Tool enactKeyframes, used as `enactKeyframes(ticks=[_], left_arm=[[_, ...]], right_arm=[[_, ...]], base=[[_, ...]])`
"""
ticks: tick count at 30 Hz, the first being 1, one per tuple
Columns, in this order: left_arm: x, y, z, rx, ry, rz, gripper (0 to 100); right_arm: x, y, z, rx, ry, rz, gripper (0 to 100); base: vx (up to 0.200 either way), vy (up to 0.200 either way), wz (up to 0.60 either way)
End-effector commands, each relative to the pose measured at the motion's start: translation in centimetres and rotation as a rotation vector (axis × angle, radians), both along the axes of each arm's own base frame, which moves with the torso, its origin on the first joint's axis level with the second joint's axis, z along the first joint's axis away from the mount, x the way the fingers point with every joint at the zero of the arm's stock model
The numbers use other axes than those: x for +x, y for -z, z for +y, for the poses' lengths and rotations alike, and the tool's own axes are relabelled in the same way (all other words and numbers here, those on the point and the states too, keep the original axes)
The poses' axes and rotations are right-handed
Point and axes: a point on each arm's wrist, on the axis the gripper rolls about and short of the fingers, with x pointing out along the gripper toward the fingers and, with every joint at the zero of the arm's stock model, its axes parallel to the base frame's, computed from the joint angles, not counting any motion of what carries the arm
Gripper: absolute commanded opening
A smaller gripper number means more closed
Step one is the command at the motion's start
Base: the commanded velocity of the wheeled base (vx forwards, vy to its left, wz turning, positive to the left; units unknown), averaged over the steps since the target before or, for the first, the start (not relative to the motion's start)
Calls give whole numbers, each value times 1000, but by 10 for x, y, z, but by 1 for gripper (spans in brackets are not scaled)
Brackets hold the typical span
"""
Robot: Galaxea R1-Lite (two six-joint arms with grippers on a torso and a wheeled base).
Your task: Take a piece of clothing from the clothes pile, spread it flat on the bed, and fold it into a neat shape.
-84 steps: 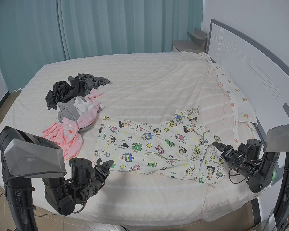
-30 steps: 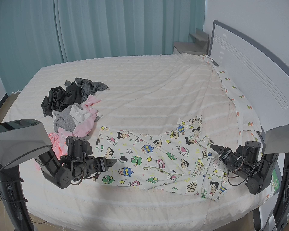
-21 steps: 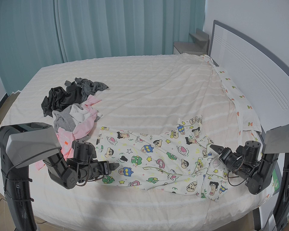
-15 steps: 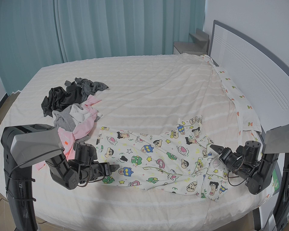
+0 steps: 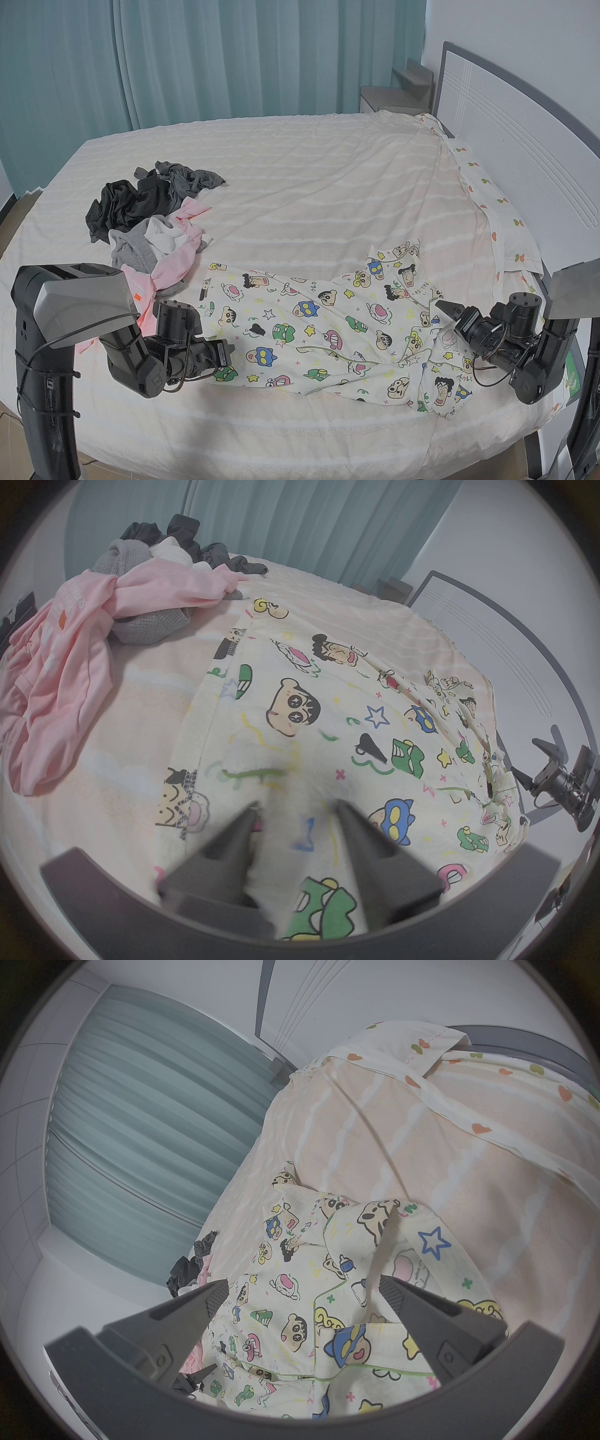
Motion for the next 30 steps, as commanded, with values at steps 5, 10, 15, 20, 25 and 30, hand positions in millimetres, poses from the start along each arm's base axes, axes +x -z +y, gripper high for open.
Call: enactKeyframes(ticks=[5, 10, 15, 20, 25, 30], left_arm=[[-9, -1, 10, 6, -20, 25, 0], [-19, -8, 13, 6, -25, 22, 0], [-27, -12, 16, 7, -32, -6, 0], [-36, -15, 18, 0, -36, -34, 0], [-42, -18, 21, -6, -42, -45, 0], [-50, -21, 25, -2, -52, -47, 0]], right_arm=[[0, -1, 0, 2, -1, -14, 100], [0, -1, 0, 2, -1, -14, 100], [0, -1, 0, 2, -1, -12, 100], [0, -1, 0, 2, -1, -12, 100], [0, -1, 0, 2, -1, -12, 100], [0, -1, 0, 2, -2, -11, 100]], base=[[0, 0, 0], [0, 0, 0], [0, 0, 0], [0, 0, 0], [0, 0, 0], [0, 0, 0]])
